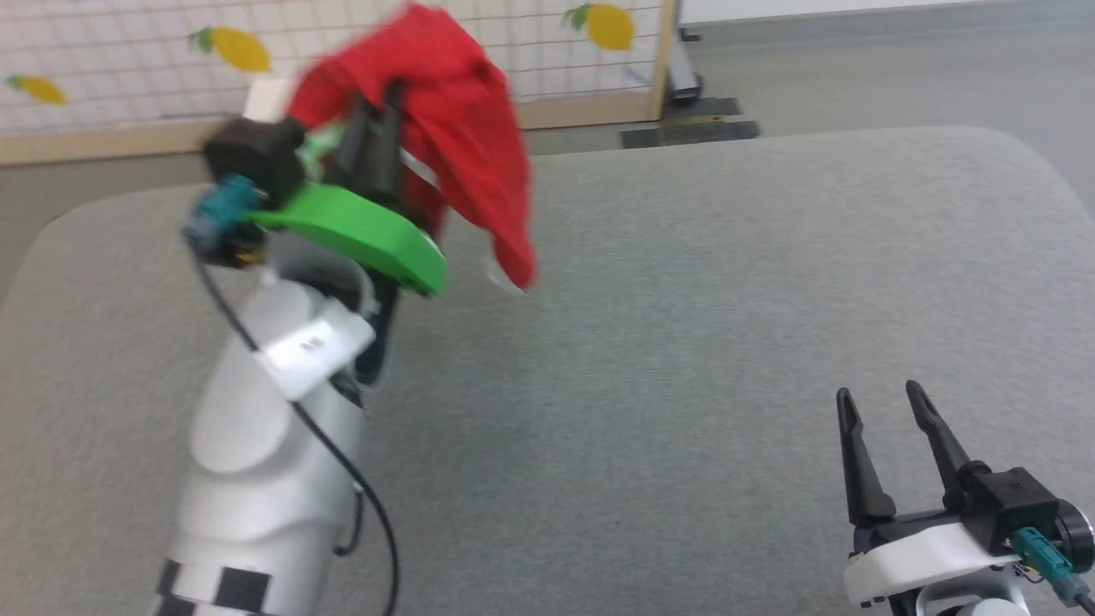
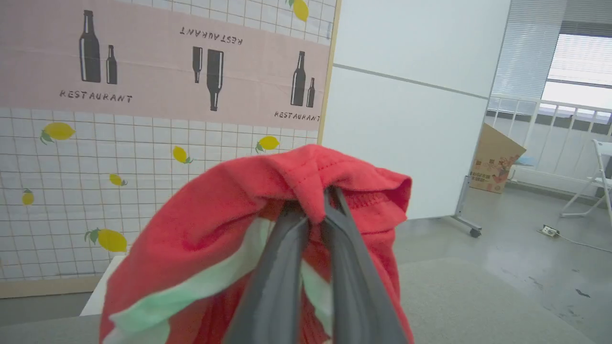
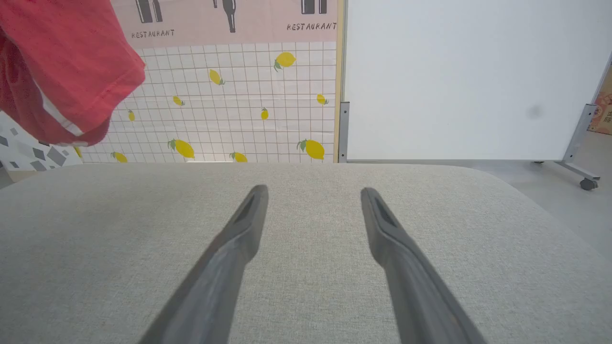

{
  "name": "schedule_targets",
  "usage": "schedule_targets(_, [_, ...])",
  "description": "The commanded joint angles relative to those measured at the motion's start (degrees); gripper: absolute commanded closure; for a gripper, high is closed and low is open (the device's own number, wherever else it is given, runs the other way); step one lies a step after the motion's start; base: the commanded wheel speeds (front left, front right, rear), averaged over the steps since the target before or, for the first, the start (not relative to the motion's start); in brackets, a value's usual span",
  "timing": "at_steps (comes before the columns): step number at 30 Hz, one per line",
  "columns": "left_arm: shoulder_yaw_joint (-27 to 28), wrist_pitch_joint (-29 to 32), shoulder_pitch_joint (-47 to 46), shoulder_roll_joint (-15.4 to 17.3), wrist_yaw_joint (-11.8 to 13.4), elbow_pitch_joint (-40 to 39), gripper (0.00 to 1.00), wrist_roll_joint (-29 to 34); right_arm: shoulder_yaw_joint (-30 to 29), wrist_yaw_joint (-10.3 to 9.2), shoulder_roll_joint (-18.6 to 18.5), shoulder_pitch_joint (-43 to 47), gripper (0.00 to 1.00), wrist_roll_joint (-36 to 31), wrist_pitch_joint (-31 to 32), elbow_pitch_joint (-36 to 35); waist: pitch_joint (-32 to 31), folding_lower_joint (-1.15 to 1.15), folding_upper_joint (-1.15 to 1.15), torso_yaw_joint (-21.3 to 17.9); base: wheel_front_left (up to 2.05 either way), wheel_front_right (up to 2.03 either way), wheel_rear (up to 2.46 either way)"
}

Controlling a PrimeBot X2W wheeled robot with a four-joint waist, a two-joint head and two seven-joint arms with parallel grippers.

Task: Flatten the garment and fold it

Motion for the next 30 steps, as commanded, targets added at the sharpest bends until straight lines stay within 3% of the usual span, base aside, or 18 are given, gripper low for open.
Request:
schedule_targets(1, [-0.8, -0.14, 1.14, -0.59, -0.36, 0.94, 1.0, -0.42, 0.35, -0.09, 0.05, 0.41, 0.0, -0.15, -0.29, -0.07, -1.27, 0.0, 0.0, -3.97, 0.0, 0.0, 0.0])
schedule_targets(7, [-6.26, 1.3, 3.91, -3.23, -0.91, 7.12, 1.0, -3.6, 1.16, -0.09, 0.05, 0.24, 0.0, -0.46, -0.29, 0.02, -1.05, 0.0, 0.0, -8.92, 0.0, 0.0, 0.0])
schedule_targets(13, [-12.71, 6.25, 6.04, -3.71, -1.26, 14.33, 1.0, -7.94, 2.29, -0.09, 0.05, -0.16, 0.0, 0.26, -0.29, -0.14, 0.23, 0.0, 0.0, -12.49, 0.0, 0.0, 0.0])
schedule_targets(20, [-19.88, 22.11, 6.04, -3.75, 2.23, 25.14, 1.0, -10.82, 3.06, -0.09, 0.05, -0.67, 0.0, 1.21, -0.29, -0.41, 1.98, 0.0, 0.0, -14.72, 0.0, 0.0, 0.0])
schedule_targets(25, [-22.14, 32.12, 5.48, -3.75, 2.53, 29.34, 1.0, -11.96, 2.94, -0.09, 0.05, -0.47, 0.0, 1.69, -0.29, -0.4, 2.53, 0.0, 0.0, -14.85, 0.0, 0.0, 0.0])
schedule_targets(26, [-22.13, 33.18, 5.35, -3.75, 2.78, 29.57, 0.14, -12.29, 2.85, -0.09, 0.05, -0.43, 0.0, 1.75, -0.29, -0.34, 2.54, 0.0, 0.0, -14.7, 0.0, 0.0, 0.0])
schedule_targets(27, [-21.96, 33.05, 5.2, -3.75, 2.8, 29.3, 0.0, -12.53, 2.75, -0.09, 0.05, -0.39, 0.0, 1.87, -0.29, -0.28, 2.5, 0.0, 0.0, -14.46, 0.0, 0.0, 0.0])
schedule_targets(30, [-20.39, 26.52, 4.37, -3.55, 3.93, 26.81, 0.0, -12.25, 2.36, -0.09, 0.05, -0.3, 0.0, 2.08, -0.29, -0.34, 2.37, 0.0, 0.0, -13.28, 0.0, 0.0, 0.0])
